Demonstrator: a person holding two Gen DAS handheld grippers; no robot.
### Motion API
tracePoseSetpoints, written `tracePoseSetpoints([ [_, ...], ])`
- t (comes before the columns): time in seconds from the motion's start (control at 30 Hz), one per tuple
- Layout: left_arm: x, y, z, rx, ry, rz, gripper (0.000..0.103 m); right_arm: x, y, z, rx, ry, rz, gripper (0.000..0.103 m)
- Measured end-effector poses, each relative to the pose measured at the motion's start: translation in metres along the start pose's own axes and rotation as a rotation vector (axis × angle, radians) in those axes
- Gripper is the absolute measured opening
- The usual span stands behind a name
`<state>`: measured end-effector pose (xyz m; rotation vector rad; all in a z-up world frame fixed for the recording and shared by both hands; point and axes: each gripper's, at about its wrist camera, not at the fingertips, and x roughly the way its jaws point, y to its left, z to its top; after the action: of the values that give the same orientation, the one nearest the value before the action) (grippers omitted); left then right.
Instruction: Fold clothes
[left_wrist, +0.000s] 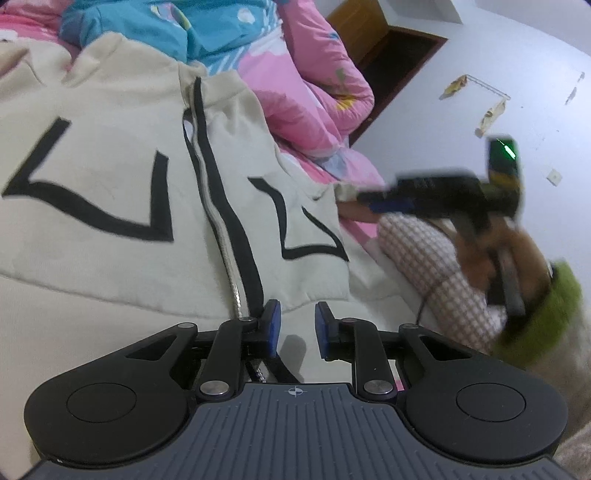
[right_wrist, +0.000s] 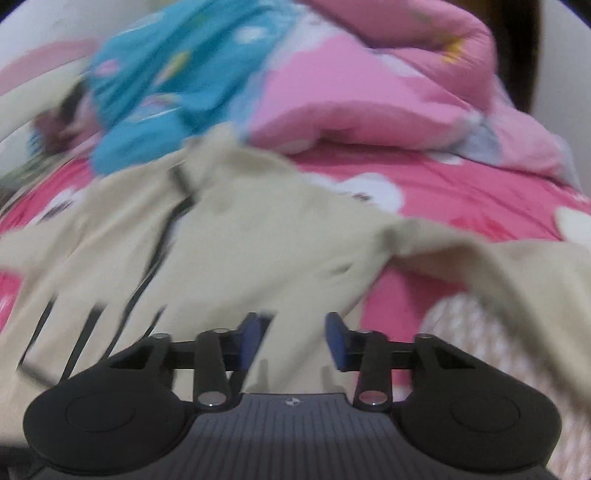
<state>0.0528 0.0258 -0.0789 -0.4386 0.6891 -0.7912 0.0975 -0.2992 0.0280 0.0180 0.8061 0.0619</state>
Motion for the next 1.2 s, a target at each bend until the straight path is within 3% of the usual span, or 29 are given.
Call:
tracePoseSetpoints([
  [0.07,0.0,-0.003,0.003,0.015,-0.006,0.022,0.021,-0.006,0.01,-0.026,-0.076,0.006,0.011,0.032],
  [0.2,0.005,-0.008,0.007,0.024,0.016,0.075,0.021,-0.007,0.007,-0.086,-0.17,0.085,-0.083,0.024],
  [0.37,0.006,-0.016,0.008,0.047,0.03,0.126,0.021,-0.03,0.035,-0.091,-0.294,0.07,-0.232,0.024],
  [0.63,0.0,-0.026,0.001,0.062,0.037,0.175,0.021,-0.031,0.012,-0.129,-0.085,-0.046,-0.091,0.025],
  [0.8,-0.007,-0.038,0.006,0.135,0.013,0.219,0.022,-0.067,0.022,-0.156,-0.109,-0.057,-0.123,0.028],
  [0.9,-0.011,-0.053,0.015,0.216,-0.03,0.249,0.022,-0.061,0.02,-0.157,-0.076,-0.07,-0.077,0.028],
  [1.0,-0.001,-0.053,0.017,0.209,-0.016,0.263,0.022,-0.055,0.017,-0.159,-0.043,-0.084,-0.03,0.029],
  [1.13,0.017,-0.047,0.019,0.177,0.017,0.279,0.023,-0.047,0.014,-0.161,0.001,-0.101,0.032,0.045],
  [1.2,0.025,-0.044,0.02,0.161,0.033,0.287,0.022,-0.05,0.014,-0.167,0.006,-0.164,0.049,0.052],
])
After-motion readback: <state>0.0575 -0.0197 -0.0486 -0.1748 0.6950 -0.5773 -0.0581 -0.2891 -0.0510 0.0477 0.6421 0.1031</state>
